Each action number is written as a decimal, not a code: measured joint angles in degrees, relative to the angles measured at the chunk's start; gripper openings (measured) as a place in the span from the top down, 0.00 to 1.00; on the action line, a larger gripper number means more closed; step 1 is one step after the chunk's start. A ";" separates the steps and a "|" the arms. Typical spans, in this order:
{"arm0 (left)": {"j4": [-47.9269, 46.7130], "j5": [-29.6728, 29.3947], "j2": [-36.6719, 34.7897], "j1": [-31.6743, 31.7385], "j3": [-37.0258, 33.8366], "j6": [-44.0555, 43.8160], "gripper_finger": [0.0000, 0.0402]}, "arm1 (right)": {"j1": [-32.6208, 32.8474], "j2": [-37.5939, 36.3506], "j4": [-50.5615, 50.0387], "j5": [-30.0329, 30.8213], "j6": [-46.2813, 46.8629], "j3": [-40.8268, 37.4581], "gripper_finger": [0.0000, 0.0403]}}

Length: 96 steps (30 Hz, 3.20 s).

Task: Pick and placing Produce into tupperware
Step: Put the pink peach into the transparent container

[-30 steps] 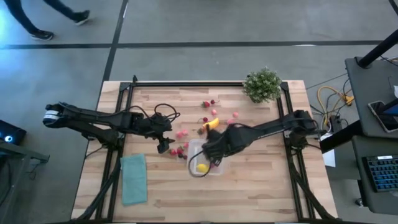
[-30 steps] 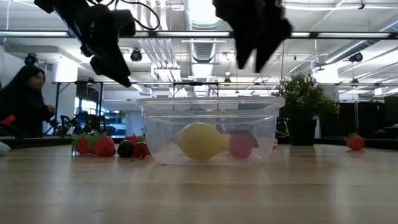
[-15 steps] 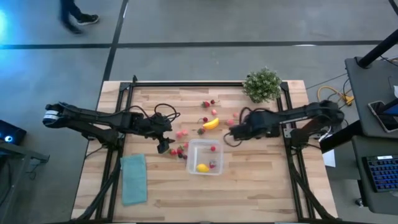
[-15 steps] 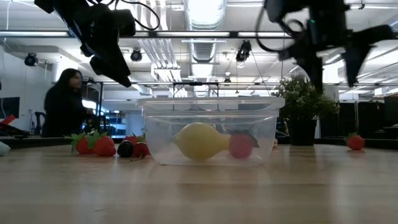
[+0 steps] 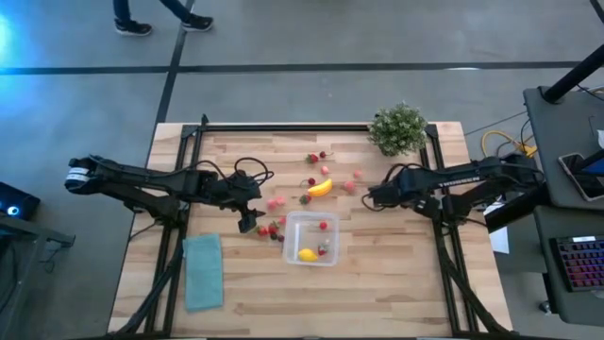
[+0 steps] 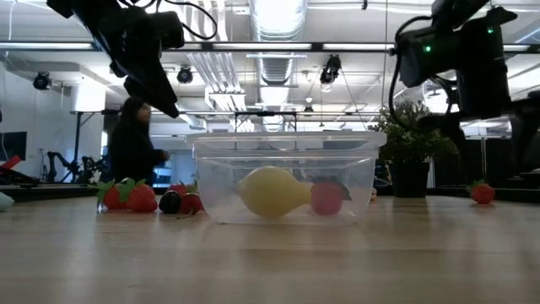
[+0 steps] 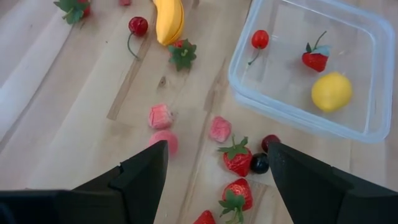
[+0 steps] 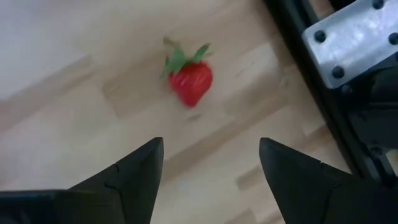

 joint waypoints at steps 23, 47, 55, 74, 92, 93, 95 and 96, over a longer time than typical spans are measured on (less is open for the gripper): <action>-0.07 -3.35 0.00 1.16 0.00 0.56 0.35 | -15.02 1.14 10.78 3.14 -10.12 -6.89 0.36; 17.05 -2.47 7.97 1.16 -11.55 23.29 0.35 | -15.02 1.14 13.35 4.45 -16.03 -5.16 0.36; 21.22 -2.43 16.93 4.38 -11.47 23.05 0.35 | -15.02 1.14 13.46 4.43 -16.69 -5.16 0.36; 23.50 3.50 21.38 9.40 -9.49 22.96 0.50 | -15.00 1.11 13.74 4.36 -19.72 -5.16 0.36; 21.57 6.27 18.09 9.98 -9.11 21.48 0.76 | -14.88 1.11 14.73 3.93 -20.59 -5.16 0.36; 20.64 6.24 16.70 9.71 -8.80 21.47 0.76 | -14.87 1.11 14.82 3.93 -20.59 -5.16 0.36; 18.97 6.30 13.11 9.11 -8.38 21.43 0.76 | -14.87 1.12 14.96 3.93 -20.63 -5.16 0.36; 18.98 6.43 11.30 8.75 -8.09 21.45 0.76 | -14.87 1.13 15.00 3.93 -20.63 -5.16 0.36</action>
